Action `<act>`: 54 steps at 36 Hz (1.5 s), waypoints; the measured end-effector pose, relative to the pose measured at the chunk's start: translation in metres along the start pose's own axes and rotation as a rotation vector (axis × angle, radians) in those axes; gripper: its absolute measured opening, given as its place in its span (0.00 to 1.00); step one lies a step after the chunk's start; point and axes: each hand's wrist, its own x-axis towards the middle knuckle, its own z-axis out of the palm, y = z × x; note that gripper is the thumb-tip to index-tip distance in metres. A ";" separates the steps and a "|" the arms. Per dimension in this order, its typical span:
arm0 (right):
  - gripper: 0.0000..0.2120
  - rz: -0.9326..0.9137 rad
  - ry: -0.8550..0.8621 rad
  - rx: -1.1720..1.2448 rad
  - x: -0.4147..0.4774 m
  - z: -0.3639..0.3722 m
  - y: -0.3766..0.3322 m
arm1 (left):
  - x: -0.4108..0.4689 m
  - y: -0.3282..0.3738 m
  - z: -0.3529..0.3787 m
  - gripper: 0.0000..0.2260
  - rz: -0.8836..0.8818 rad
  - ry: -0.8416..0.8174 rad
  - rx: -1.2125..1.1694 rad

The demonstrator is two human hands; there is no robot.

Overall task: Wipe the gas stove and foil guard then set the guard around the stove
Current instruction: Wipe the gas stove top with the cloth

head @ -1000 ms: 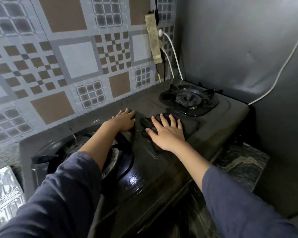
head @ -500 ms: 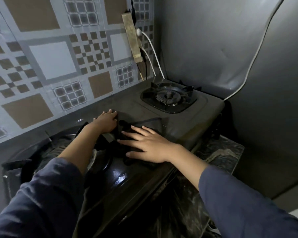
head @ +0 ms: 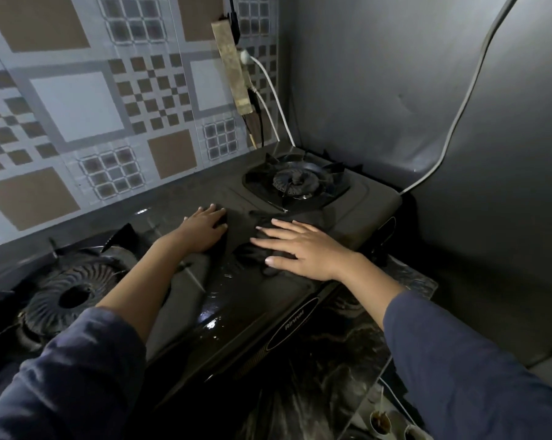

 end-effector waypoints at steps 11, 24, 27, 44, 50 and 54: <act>0.27 0.084 0.248 0.044 -0.039 -0.002 0.089 | 0.011 0.038 0.014 0.22 -0.069 0.054 0.012; 0.26 0.127 0.402 0.084 -0.039 -0.010 0.165 | 0.015 0.042 0.019 0.22 -0.137 0.103 0.016; 0.26 0.198 0.491 0.091 -0.038 -0.007 0.172 | 0.014 0.040 0.019 0.22 -0.132 0.100 0.009; 0.17 0.691 0.676 0.232 -0.025 0.016 0.112 | -0.007 0.026 0.017 0.24 -0.019 0.048 0.004; 0.17 0.705 0.655 0.218 -0.022 0.022 0.073 | -0.020 0.015 0.017 0.24 0.051 0.022 0.017; 0.18 0.710 0.578 0.169 -0.019 0.023 0.048 | -0.029 0.010 0.016 0.24 0.095 0.003 0.025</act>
